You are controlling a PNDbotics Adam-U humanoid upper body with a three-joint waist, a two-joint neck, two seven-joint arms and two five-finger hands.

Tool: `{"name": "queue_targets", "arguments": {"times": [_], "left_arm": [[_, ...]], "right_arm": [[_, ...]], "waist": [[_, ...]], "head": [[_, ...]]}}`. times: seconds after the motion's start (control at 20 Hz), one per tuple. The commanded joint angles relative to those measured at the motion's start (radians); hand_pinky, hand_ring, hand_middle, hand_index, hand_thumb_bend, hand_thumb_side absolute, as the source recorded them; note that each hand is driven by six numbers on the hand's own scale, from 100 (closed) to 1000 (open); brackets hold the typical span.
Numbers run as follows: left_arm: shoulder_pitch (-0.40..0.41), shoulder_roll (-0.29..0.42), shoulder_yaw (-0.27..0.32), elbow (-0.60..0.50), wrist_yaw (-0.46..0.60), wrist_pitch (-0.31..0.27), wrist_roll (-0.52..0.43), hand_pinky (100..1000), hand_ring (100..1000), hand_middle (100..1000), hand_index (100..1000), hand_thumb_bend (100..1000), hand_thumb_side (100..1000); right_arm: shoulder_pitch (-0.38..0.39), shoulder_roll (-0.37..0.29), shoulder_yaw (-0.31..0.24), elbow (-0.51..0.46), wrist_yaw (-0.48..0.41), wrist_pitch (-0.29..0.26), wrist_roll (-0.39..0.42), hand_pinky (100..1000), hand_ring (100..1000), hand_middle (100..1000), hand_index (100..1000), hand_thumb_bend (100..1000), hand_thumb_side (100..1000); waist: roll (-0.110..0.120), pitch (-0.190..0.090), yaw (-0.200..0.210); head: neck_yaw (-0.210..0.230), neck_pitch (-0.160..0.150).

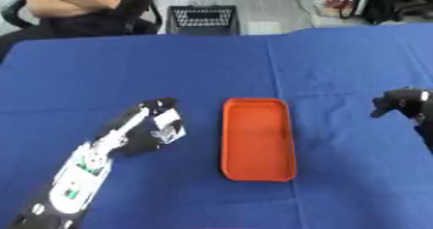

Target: Pick up objects on the table and place them in the box.

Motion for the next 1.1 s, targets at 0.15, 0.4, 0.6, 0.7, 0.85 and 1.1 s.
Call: {"name": "queue_targets", "arguments": {"times": [0.15, 0.4, 0.6, 0.7, 0.85, 1.1], "left_arm": [[-0.01, 0.021, 0.017, -0.028, 0.006, -0.004, -0.003, 967, 764, 827, 965, 343, 612], [-0.011, 0.021, 0.024, -0.036, 0.006, -0.001, 0.005, 965, 764, 825, 964, 320, 597], [-0.009, 0.026, 0.014, -0.028, -0.01, 0.005, -0.005, 959, 761, 825, 959, 314, 577], [-0.008, 0.029, 0.007, -0.022, -0.028, 0.006, -0.011, 956, 759, 830, 957, 313, 573], [-0.005, 0.037, -0.006, -0.014, -0.061, 0.006, -0.025, 949, 757, 834, 952, 320, 567], [0.001, 0.048, -0.016, -0.015, -0.103, 0.006, -0.045, 942, 753, 832, 948, 325, 558]], "right_arm": [[-0.005, -0.007, -0.001, -0.008, -0.005, -0.001, 0.002, 854, 630, 656, 807, 100, 942], [-0.005, -0.007, -0.001, -0.008, -0.004, -0.001, 0.002, 854, 630, 656, 807, 100, 943], [-0.005, -0.007, -0.001, -0.008, -0.004, -0.001, 0.002, 855, 630, 657, 807, 100, 944], [-0.005, -0.007, -0.001, -0.008, -0.004, -0.001, 0.002, 855, 630, 657, 807, 100, 944], [-0.006, -0.007, -0.001, -0.008, -0.004, -0.001, 0.002, 855, 630, 657, 807, 100, 944], [-0.006, -0.007, -0.001, -0.008, -0.003, -0.001, 0.002, 855, 630, 657, 807, 100, 945]], "waist": [[-0.001, -0.01, -0.001], [0.0, -0.011, -0.001], [0.0, -0.01, -0.002], [0.0, -0.01, -0.002], [0.0, -0.01, -0.003], [0.0, -0.01, -0.003]], "head": [[0.004, -0.007], [0.003, -0.008], [0.003, -0.007], [0.004, -0.007], [0.004, -0.007], [0.003, -0.005]]}}
